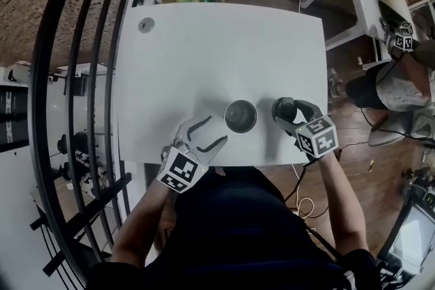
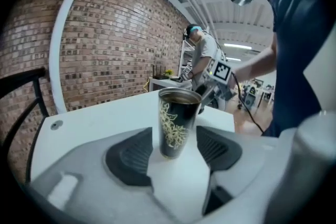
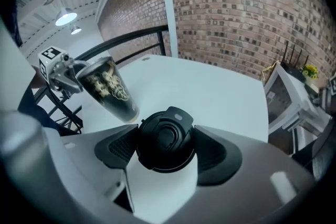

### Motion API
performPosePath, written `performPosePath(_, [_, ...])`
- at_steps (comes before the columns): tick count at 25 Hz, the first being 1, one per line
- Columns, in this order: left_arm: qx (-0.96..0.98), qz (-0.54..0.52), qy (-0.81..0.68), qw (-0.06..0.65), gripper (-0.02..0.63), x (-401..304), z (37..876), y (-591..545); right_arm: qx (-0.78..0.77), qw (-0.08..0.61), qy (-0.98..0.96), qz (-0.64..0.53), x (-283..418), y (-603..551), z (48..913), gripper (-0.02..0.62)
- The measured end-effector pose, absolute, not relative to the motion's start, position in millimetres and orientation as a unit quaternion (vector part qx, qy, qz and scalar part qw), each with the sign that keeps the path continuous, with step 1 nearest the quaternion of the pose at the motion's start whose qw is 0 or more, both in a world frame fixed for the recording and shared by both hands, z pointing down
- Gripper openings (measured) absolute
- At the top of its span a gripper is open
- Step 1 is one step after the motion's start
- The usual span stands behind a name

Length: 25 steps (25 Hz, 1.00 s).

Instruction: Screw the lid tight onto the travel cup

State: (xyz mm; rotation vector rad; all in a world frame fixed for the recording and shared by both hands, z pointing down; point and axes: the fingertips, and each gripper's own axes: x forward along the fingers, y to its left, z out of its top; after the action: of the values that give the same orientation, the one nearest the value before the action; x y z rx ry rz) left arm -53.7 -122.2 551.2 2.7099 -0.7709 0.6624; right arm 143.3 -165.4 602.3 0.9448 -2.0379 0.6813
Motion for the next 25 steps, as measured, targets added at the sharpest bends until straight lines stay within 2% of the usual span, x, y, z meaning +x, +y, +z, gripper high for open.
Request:
performPosePath(5, [0.946,0.252,-0.194,0.058,0.311,-37,560,-135,0.298,0.338,-0.871,0.198,79,-172,486,0.338])
performPosePath(8, [0.953,0.268,-0.136,0.038,0.361,-23,567,-135,0.22,0.363,-0.892,0.154,30,-163,452,0.337])
performPosePath(10, [0.952,0.282,-0.111,0.029,0.411,-17,575,-134,0.178,0.384,-0.894,0.147,7,-158,455,0.338])
performPosePath(12, [0.953,0.287,-0.093,0.024,0.431,-8,579,-136,0.143,0.406,-0.89,0.152,-7,-155,464,0.337])
performPosePath(16, [0.955,0.286,-0.081,0.012,0.43,10,578,-142,0.118,0.429,-0.879,0.173,-17,-157,483,0.337])
performPosePath(20, [0.954,0.28,-0.107,0.016,0.39,13,578,-146,0.136,0.434,-0.872,0.181,-19,-157,491,0.337])
performPosePath(25, [0.938,0.258,-0.225,0.053,0.382,10,575,-149,0.214,0.443,-0.847,0.2,-18,-160,496,0.337])
